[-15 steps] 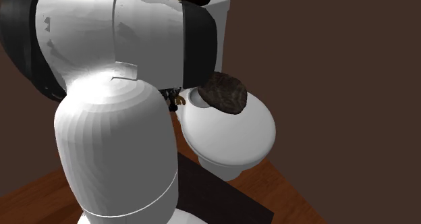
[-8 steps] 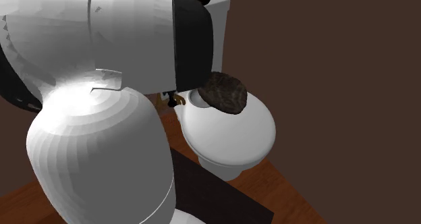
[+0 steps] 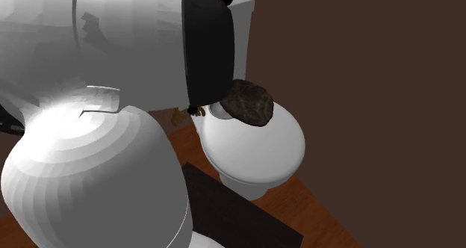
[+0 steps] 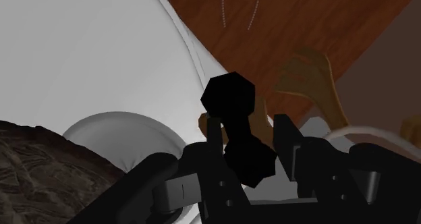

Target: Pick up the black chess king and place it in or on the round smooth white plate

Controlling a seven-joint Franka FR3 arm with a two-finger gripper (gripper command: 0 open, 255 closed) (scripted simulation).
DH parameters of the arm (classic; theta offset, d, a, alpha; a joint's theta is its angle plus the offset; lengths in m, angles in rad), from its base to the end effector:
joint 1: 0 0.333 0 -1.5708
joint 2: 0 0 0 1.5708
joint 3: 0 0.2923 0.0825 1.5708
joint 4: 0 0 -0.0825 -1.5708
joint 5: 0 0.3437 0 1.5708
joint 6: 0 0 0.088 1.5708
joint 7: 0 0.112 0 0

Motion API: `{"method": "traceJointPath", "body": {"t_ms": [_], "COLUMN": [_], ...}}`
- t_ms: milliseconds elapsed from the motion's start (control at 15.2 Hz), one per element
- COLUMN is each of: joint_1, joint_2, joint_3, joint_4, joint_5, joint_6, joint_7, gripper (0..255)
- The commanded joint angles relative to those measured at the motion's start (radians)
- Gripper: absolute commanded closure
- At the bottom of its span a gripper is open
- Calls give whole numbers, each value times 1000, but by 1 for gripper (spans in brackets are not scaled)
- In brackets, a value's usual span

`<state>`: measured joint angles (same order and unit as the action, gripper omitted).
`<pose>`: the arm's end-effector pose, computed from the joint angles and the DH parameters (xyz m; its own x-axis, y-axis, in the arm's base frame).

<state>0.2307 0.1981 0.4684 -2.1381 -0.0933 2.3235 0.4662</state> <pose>0.4093 0.3373 0.3226 0.9588 0.2841 0.0013 0.2840 -0.9585 -0.0233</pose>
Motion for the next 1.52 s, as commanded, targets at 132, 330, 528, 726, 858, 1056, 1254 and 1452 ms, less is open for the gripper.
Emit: {"method": "traceJointPath", "body": {"t_ms": [132, 330, 528, 726, 858, 1056, 1254, 1452], "joint_1": [-51, -89, -124, -166, -164, -161, -158, -154], "joint_2": [6, 21, 44, 87, 100, 121, 144, 168], "joint_3": [-30, -55, -79, -109, -111, -115, -119, -125], "joint_4": [44, 89, 145, 234, 224, 210, 198, 188], "joint_5": [8, 9, 7, 1, -5, -15, -26, -38], "joint_6": [-38, -68, -101, -150, -127, -93, -60, -27], "joint_7": [-90, -156, -217, -292, -288, -282, -276, -269], "gripper": [255, 255, 255, 255, 255, 255, 255, 255]}}
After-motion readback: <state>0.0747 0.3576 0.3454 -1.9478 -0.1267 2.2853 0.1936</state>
